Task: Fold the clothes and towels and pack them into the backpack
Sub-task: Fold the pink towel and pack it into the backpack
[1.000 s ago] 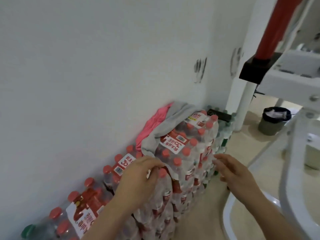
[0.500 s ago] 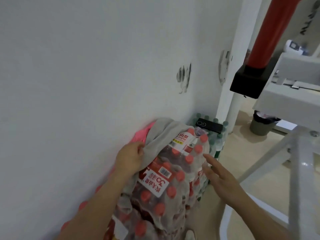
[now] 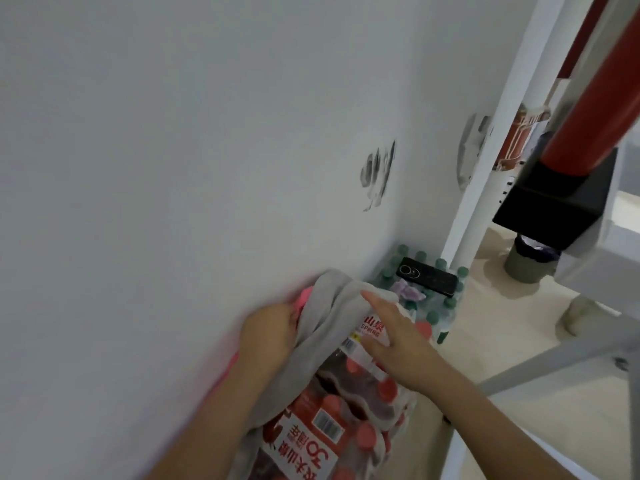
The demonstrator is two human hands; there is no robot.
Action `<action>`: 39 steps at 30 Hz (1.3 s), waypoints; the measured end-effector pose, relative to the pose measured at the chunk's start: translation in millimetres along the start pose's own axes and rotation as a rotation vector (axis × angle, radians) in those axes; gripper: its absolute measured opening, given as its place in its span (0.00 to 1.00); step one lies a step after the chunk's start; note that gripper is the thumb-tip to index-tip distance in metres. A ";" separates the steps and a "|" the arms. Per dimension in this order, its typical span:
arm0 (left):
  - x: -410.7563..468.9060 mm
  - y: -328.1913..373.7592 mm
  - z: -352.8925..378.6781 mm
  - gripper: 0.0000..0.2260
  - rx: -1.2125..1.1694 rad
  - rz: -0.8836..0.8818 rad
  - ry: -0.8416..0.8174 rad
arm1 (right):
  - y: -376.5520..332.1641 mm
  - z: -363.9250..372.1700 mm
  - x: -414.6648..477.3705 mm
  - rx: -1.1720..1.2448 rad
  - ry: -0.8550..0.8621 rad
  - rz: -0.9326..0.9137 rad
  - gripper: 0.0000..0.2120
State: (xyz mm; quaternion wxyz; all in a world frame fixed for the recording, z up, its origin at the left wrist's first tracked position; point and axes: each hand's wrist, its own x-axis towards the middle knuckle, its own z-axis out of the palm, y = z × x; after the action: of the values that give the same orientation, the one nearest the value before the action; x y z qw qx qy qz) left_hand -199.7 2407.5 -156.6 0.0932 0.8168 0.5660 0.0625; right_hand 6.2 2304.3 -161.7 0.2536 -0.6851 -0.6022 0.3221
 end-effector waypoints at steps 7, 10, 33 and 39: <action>-13.3 28.9 -24.5 0.10 -0.692 -0.133 0.077 | -14.6 8.2 49.0 -0.148 -0.105 -0.261 0.37; -16.9 42.2 -39.1 0.10 -0.951 -0.247 0.110 | -2.3 14.7 63.5 -0.253 -0.129 -0.339 0.29; -43.8 96.7 -75.0 0.05 -0.753 -0.067 0.181 | 8.6 -67.7 44.4 1.205 -0.621 0.092 0.27; -83.8 111.6 -21.4 0.20 -0.548 0.112 -0.031 | 14.2 -61.5 15.2 0.252 -0.792 -0.199 0.31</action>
State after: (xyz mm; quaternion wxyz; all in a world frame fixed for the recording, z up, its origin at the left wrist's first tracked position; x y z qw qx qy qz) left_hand -131.7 2292.6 -110.5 0.3157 0.7919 0.4805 0.2057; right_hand 62.5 2319.7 -133.3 0.1142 -0.4106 -0.6721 0.6055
